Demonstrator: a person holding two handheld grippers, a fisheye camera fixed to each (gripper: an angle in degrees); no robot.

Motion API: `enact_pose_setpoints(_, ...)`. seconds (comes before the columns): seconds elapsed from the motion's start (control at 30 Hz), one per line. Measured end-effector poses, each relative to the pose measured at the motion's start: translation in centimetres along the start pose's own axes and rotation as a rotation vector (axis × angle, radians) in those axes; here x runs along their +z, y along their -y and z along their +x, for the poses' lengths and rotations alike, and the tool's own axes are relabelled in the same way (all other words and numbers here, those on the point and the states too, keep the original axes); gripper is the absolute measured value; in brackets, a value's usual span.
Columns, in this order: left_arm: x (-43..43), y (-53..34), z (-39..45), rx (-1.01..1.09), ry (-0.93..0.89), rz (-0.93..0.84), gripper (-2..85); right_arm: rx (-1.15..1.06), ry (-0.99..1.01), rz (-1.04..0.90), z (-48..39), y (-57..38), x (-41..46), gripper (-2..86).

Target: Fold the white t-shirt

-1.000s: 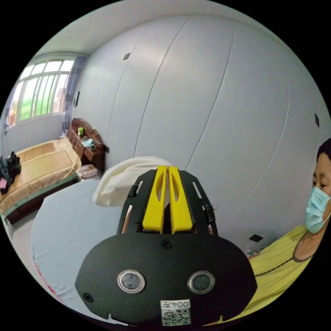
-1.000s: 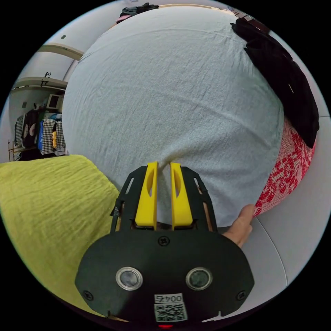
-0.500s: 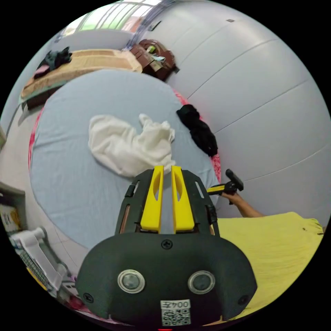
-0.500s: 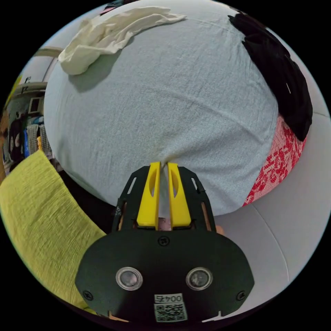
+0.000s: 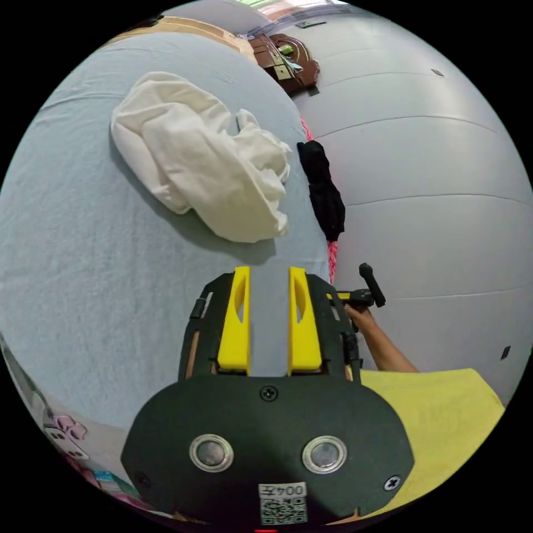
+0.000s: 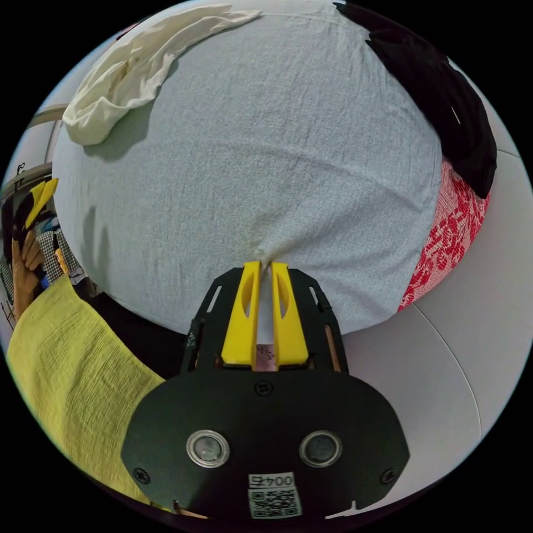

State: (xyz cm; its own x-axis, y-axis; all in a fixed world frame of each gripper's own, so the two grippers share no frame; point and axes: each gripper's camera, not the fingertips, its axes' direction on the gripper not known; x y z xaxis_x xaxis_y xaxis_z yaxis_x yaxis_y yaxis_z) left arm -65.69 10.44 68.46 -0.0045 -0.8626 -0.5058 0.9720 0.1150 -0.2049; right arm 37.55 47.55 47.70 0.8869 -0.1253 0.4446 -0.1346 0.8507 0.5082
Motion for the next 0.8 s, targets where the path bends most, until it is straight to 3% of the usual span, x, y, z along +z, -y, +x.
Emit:
enact_pose_setpoints(0.13,3.5,1.2,-1.0,-0.147,-0.149,0.003,22.0,-0.065,-0.005,0.041,-0.4,-1.2,0.7,5.3)
enact_pose_setpoints(0.23,5.6,2.0,-1.8,-0.246,-0.194,0.017,24.6,-0.077,0.027,0.079,-1.0,-2.4,1.1,8.9)
enact_pose_setpoints(0.3,6.2,2.5,-2.7,-0.301,-0.196,0.029,23.7,-0.078,0.054,0.099,-1.4,-3.0,1.4,11.5)
enact_pose_setpoints(0.37,6.1,2.9,-3.9,-0.349,-0.229,0.036,11.8,-0.081,0.077,0.121,-1.8,-3.6,1.7,13.6)
enact_pose_setpoints(0.43,4.8,2.8,-4.0,-0.333,-0.213,0.075,5.2,-0.067,0.122,0.161,-1.9,-4.5,2.0,14.9)
enact_pose_setpoints(0.67,-4.6,-0.4,1.0,-0.083,-0.228,0.139,3.5,-0.097,0.047,0.25,-2.8,-6.5,3.6,11.8)
enact_pose_setpoints(0.8,-9.2,-4.4,0.2,-0.016,-0.121,0.131,3.4,-0.078,0.045,0.241,-3.2,-6.2,4.3,11.0)
